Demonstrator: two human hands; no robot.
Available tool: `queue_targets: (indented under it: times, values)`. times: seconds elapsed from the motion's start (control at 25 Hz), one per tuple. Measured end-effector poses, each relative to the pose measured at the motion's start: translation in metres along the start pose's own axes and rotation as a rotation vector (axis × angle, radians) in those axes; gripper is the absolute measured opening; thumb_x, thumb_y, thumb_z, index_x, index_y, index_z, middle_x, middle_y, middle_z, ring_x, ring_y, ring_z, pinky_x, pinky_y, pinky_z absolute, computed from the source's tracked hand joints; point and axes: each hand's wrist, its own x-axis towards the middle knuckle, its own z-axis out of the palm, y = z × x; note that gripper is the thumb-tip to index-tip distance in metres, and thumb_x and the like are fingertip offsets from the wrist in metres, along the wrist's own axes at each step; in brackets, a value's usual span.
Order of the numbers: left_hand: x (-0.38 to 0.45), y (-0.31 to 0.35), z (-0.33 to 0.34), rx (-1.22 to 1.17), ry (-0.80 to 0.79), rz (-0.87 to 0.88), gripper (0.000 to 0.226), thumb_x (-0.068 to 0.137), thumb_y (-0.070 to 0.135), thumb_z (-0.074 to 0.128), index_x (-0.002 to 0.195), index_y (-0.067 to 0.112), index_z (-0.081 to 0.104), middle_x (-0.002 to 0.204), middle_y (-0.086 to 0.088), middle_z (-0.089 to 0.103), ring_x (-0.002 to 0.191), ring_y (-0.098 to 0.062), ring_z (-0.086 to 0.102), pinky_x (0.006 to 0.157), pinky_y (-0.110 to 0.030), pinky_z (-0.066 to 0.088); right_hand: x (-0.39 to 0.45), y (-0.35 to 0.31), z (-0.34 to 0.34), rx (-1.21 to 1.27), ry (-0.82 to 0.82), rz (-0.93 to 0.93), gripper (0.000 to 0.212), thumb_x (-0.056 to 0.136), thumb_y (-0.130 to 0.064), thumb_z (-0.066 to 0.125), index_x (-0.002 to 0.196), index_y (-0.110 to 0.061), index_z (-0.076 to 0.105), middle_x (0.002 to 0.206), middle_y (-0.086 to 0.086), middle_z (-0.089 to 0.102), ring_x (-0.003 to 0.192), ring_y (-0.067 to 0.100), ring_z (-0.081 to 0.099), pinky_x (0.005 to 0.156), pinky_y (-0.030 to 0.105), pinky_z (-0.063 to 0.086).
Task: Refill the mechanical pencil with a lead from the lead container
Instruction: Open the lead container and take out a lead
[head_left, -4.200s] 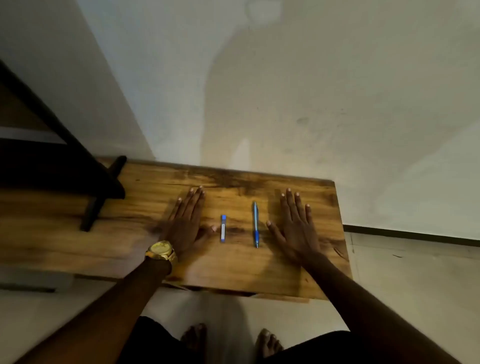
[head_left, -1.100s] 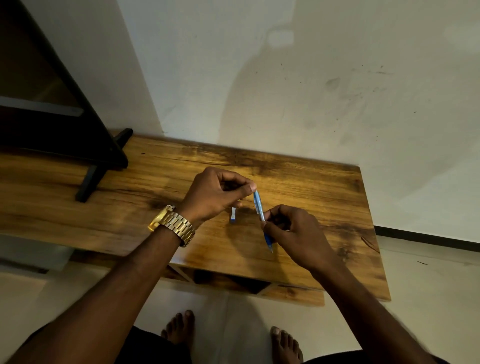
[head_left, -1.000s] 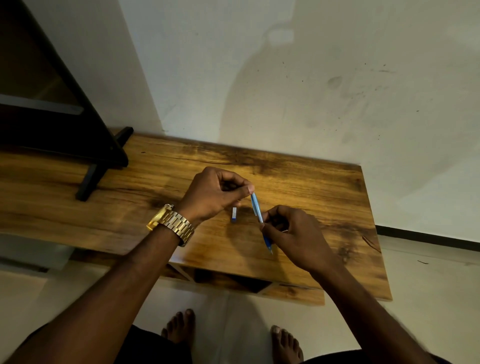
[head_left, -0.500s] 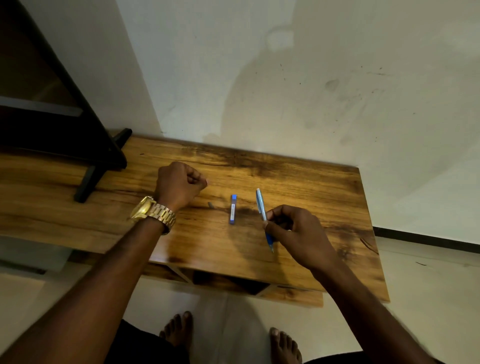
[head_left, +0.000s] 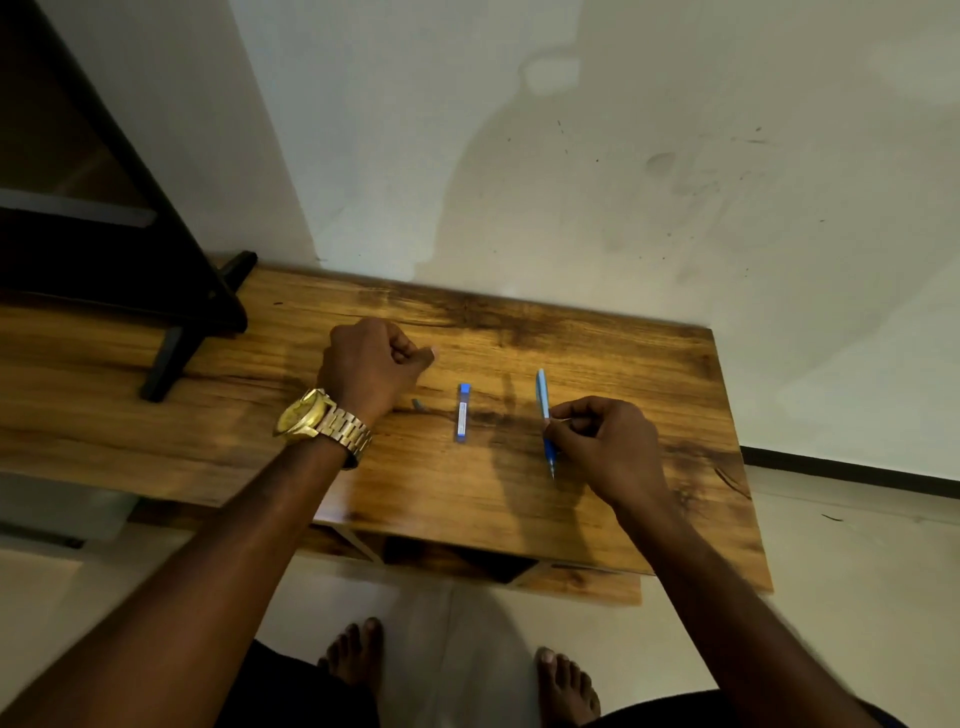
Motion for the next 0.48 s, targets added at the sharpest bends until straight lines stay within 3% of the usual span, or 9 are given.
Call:
queue_targets:
  times: [0.16,0.32,0.48]
  values:
    - [-0.029,0.018,0.028,0.195,-0.157,0.046,0.043,0.076,0.057,0.093,0.083,0.017,0.08,0.09,-0.004,0.079,0.087,-0.024,0.077,0.074,-0.039,0.065,0.007,0.008,0.011,-0.169,0.018,-0.025,0.011,0.089,-0.022,0.09,0.091,-0.023,0.08,0.077,-0.011,0.077,0.064,-0.005,0.07,0.054,0.005,0.05]
    - [-0.031,0.018,0.044,0.292,-0.147,0.063,0.036,0.079,0.048,0.093,0.094,0.019,0.077,0.111,-0.01,0.074,0.1,-0.031,0.076,0.082,-0.041,0.063,0.008,0.013,0.016,-0.204,0.03,-0.047,0.028,0.083,-0.018,0.094,0.075,-0.032,0.072,0.065,-0.017,0.069,0.057,-0.015,0.066,0.051,0.003,0.047]
    - [-0.036,0.022,0.043,0.359,-0.146,0.098,0.031,0.086,0.041,0.087,0.102,0.017,0.076,0.116,-0.012,0.073,0.105,-0.034,0.074,0.082,-0.041,0.06,0.005,0.01,0.014,-0.189,0.042,-0.064,0.02,0.082,-0.026,0.097,0.081,-0.023,0.077,0.067,-0.013,0.071,0.058,-0.015,0.066,0.051,0.005,0.048]
